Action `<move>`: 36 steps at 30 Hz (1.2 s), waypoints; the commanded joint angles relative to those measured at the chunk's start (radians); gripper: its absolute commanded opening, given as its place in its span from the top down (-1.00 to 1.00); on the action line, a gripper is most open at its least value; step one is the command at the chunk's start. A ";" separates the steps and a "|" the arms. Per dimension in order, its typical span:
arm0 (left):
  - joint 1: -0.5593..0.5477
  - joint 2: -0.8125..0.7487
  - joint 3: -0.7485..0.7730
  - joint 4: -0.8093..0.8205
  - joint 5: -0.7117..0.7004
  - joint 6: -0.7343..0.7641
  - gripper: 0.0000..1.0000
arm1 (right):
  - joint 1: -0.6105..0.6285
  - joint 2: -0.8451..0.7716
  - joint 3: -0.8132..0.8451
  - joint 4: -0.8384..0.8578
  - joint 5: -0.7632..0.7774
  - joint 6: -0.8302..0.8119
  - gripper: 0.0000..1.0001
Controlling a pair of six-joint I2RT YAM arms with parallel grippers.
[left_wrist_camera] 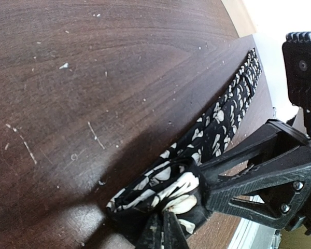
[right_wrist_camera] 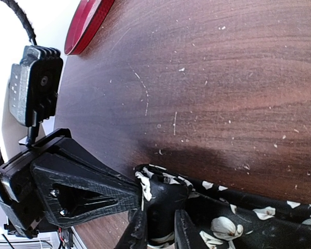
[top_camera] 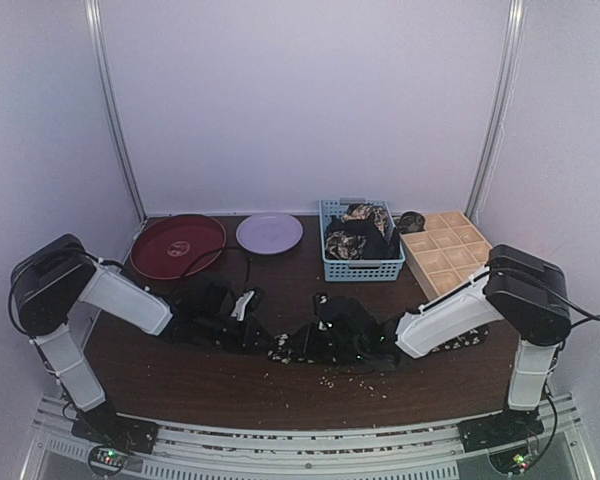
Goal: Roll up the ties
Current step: Roll the tie at the center of the board.
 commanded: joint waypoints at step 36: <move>-0.009 0.015 -0.061 0.121 -0.018 -0.053 1.00 | 0.007 -0.003 -0.068 -0.038 0.098 -0.056 0.66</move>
